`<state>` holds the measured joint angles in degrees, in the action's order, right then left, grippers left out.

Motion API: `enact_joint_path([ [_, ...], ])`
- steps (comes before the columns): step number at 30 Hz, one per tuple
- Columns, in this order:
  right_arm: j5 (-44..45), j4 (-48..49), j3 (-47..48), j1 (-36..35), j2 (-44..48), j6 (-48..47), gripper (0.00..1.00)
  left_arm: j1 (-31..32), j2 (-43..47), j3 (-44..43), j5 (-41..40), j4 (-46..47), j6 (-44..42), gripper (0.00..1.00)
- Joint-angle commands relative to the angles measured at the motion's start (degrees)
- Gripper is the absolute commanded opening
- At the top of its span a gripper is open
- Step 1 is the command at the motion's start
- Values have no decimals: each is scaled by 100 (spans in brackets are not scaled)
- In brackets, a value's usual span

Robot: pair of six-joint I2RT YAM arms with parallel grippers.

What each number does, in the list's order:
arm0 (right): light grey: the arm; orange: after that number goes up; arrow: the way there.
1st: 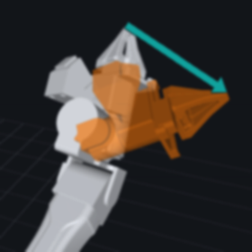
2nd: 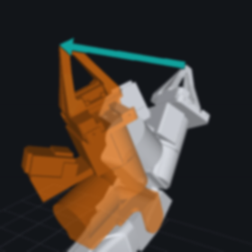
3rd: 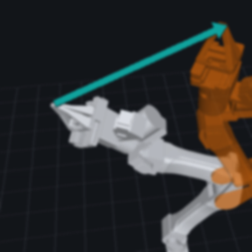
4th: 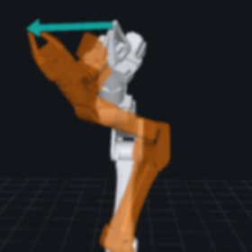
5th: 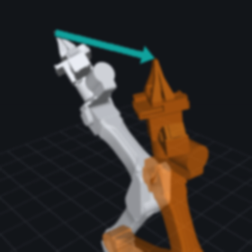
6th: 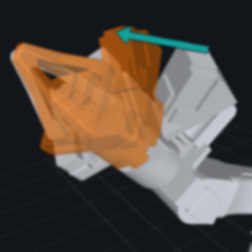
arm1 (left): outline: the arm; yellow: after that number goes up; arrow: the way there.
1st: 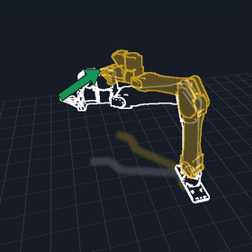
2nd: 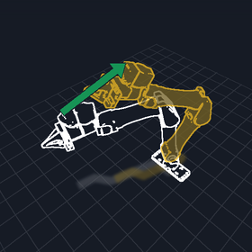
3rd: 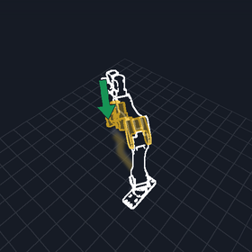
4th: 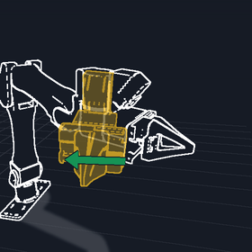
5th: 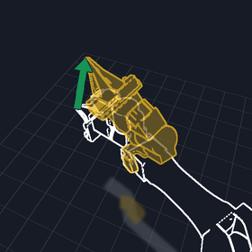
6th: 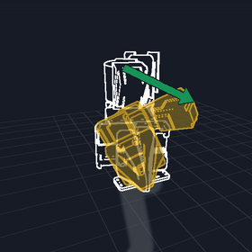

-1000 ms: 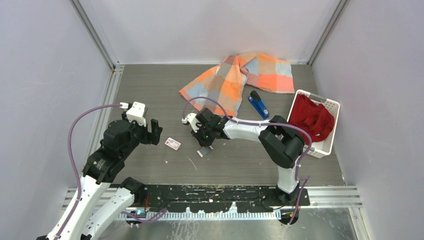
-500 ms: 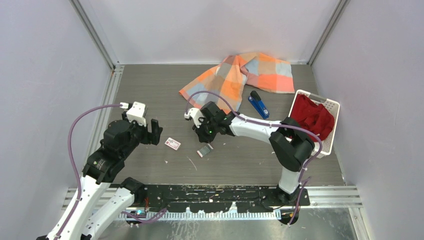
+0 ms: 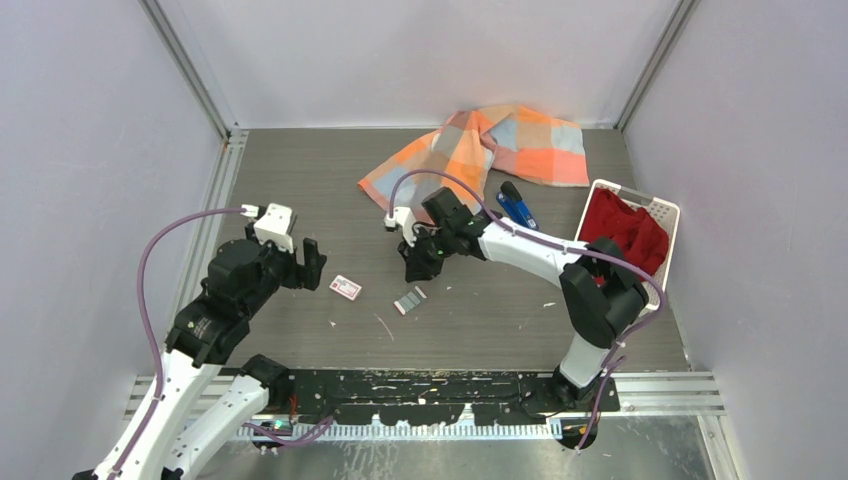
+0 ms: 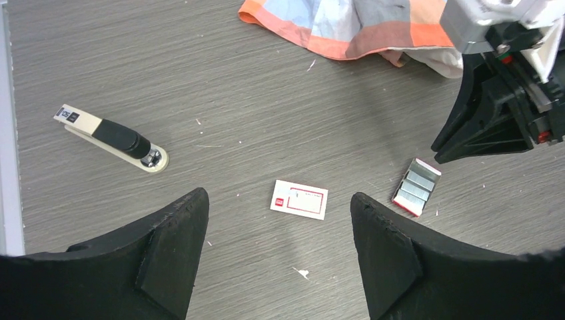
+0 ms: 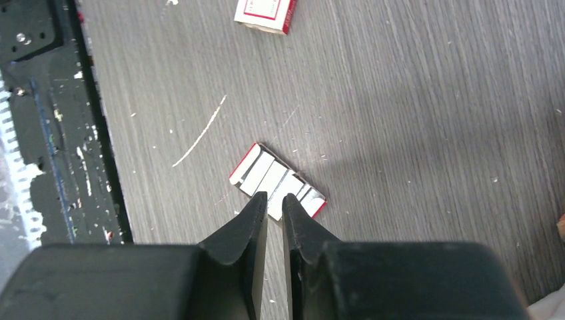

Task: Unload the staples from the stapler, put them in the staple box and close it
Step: Place the staple in the staple box, then adjust the staple box at the center of the board.

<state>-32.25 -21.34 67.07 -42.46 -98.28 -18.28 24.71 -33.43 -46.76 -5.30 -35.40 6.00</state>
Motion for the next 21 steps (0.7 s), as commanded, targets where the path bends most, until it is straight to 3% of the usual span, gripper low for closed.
enact_joint_path([
  [1,-644,-71,114,96,446,-321,20,-36,-29,0,116,366,56,78],
  [21,-1307,-58,-170,493,1303,-498,26,-36,-309,19,351,378,67,78],
])
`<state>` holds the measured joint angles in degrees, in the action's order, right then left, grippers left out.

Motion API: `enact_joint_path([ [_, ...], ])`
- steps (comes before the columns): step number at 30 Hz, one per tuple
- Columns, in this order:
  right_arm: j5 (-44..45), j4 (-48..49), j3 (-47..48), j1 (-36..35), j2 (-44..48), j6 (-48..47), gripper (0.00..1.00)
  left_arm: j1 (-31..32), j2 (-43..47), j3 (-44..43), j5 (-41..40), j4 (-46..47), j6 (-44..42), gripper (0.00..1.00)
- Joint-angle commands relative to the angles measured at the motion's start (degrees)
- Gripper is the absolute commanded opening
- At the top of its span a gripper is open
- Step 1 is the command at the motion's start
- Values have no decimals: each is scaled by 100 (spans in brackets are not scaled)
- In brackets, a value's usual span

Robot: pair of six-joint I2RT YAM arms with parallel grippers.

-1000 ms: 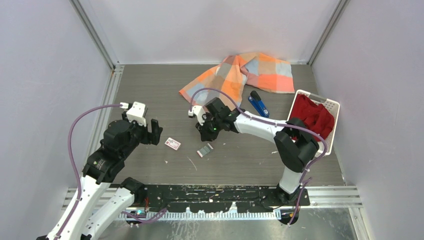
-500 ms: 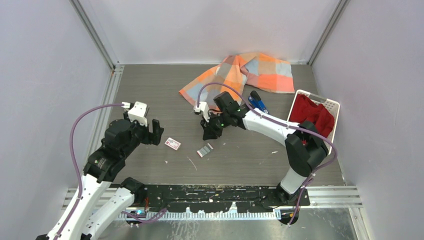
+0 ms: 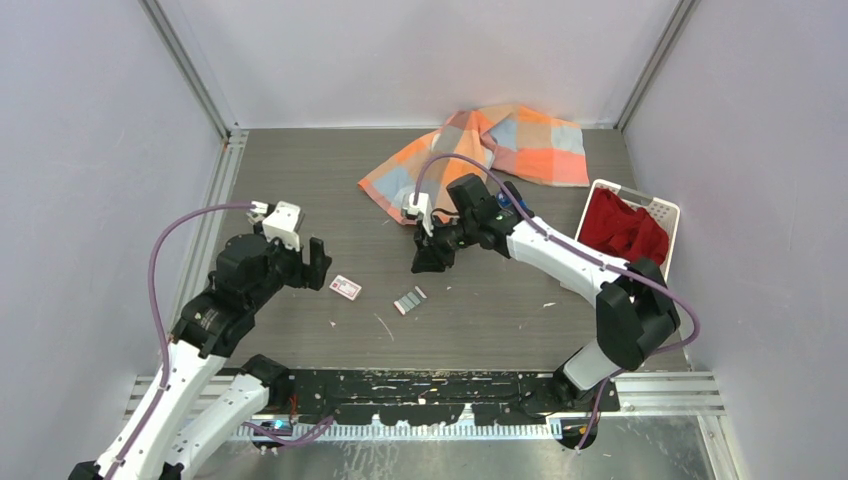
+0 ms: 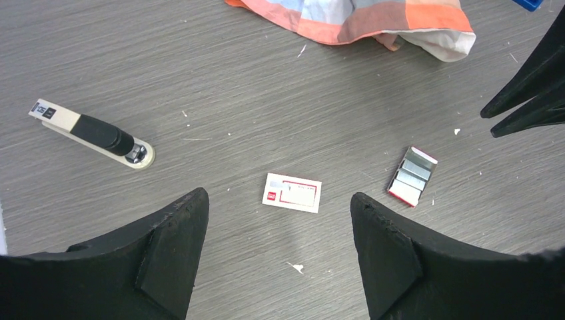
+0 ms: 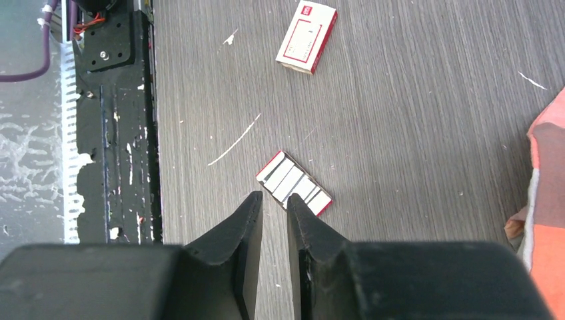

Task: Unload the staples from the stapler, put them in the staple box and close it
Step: Adjust the staple box at the center of the board.

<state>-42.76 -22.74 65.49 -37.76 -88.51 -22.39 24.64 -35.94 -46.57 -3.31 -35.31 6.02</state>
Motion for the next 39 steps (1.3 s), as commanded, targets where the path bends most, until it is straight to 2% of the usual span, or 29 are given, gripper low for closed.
enact_joint_path([
  [1,-270,85,-18,27,352,-88,26,-30,-81,-1,165,375,72,78],
  [30,-618,104,-169,65,812,-160,29,-89,-546,7,342,369,92,78],
  [39,-720,120,-221,63,927,-160,30,-135,-1004,-13,405,392,151,77],
])
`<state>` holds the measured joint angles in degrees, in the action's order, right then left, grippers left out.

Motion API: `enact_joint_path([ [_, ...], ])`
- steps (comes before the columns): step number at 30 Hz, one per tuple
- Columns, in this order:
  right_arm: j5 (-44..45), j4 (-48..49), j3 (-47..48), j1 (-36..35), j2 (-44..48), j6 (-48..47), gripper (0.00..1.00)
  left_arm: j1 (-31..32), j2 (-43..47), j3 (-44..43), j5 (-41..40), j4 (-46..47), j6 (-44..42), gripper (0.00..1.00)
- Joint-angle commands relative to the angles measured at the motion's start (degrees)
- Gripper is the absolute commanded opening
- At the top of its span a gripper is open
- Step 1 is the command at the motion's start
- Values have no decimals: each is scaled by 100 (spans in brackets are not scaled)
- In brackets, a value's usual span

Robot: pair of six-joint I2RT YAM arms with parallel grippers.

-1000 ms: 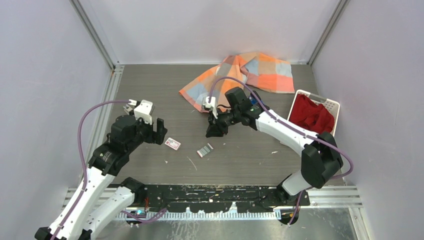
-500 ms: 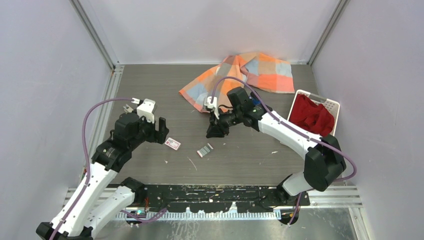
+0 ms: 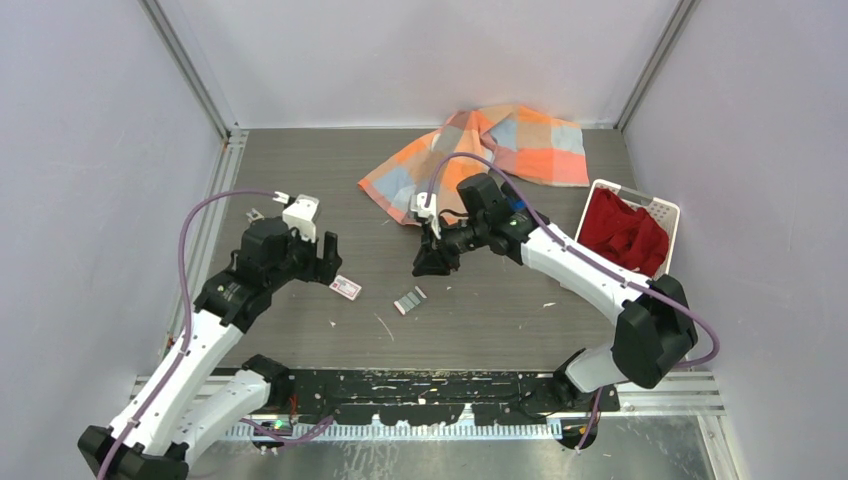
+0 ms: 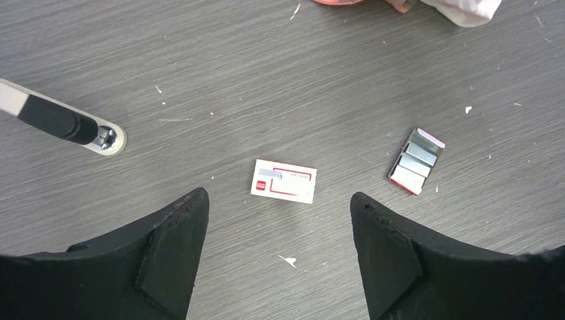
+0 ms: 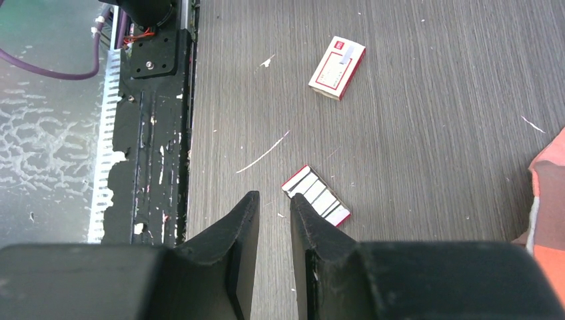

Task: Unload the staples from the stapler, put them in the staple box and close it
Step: Adjust the staple box at the center of the board.

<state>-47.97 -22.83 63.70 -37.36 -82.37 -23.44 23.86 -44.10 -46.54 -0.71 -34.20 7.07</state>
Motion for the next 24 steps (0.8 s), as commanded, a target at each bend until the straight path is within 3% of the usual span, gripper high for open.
enact_joint_path([
  [1,-219,136,-46,26,335,-55,30,-69,-266,-23,160,277,58,77],
  [11,-370,297,-187,25,474,47,30,-659,-1450,-311,898,185,486,73],
  [18,-389,322,-218,9,509,68,30,-1387,-2842,-653,2314,-60,901,54],
  [24,-385,358,-254,-63,504,68,30,-1522,-3545,-742,1924,-235,943,53],
])
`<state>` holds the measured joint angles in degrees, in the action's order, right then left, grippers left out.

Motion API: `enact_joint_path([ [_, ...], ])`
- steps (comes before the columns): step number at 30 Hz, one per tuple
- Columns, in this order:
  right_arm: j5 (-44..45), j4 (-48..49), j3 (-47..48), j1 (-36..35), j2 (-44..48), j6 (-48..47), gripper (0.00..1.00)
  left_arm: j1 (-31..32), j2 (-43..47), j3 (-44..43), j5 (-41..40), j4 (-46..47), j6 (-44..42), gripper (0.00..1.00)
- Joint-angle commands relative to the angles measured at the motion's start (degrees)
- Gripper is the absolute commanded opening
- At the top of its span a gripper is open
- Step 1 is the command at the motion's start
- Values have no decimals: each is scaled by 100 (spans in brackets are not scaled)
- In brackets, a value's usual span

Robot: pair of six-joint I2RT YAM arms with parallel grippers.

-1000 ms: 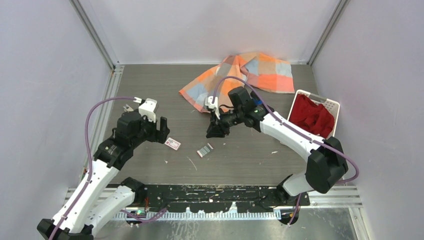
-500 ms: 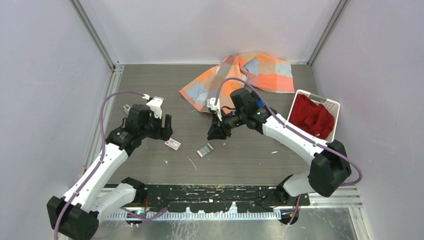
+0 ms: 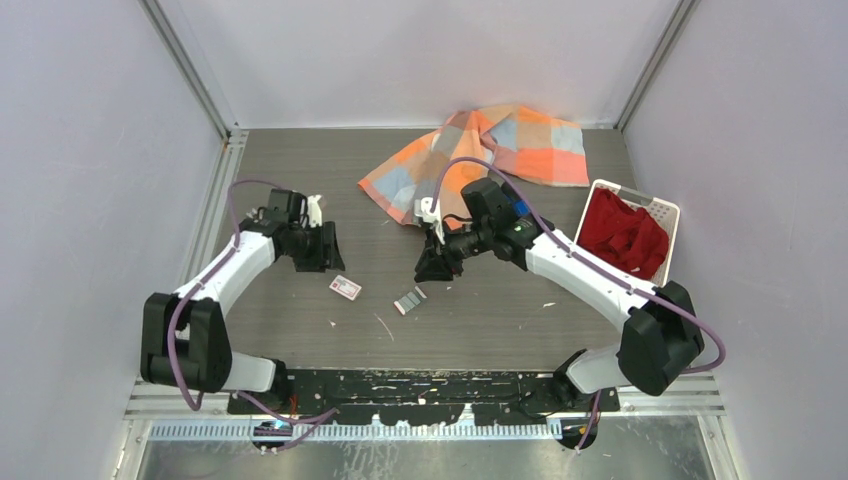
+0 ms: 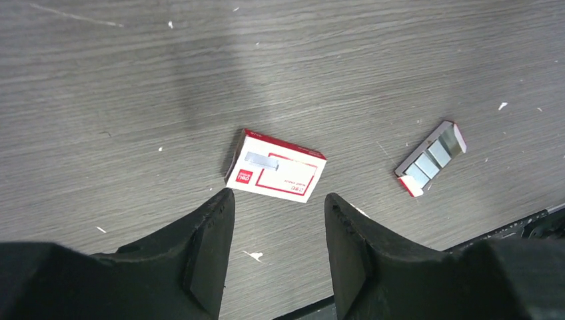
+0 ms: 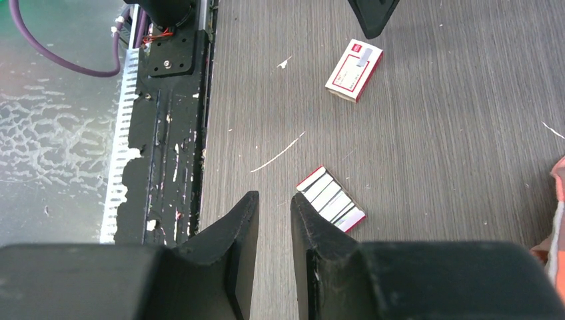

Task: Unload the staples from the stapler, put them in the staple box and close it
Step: Adjust the staple box at the center of the board.

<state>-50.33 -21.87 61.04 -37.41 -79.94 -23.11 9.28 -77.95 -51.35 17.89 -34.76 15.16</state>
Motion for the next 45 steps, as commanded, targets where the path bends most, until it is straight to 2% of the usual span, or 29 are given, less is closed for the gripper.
enact_joint_path([
  [1,-138,262,12,-76,246,35,30,-88,-252,-295,15,-220,134,53],
  [15,-74,262,5,-215,233,19,30,-216,-1381,-553,90,-410,248,55],
  [20,-65,262,-11,-214,216,22,31,-216,-1807,-749,287,-435,268,52],
  [23,-27,254,0,-218,229,13,31,-214,-2150,-952,450,-538,250,48],
  [33,-12,227,11,-214,200,-35,31,-188,-1972,-744,338,-592,292,46],
  [45,53,218,-7,-215,211,-80,31,247,-1527,-319,262,-745,541,39],
])
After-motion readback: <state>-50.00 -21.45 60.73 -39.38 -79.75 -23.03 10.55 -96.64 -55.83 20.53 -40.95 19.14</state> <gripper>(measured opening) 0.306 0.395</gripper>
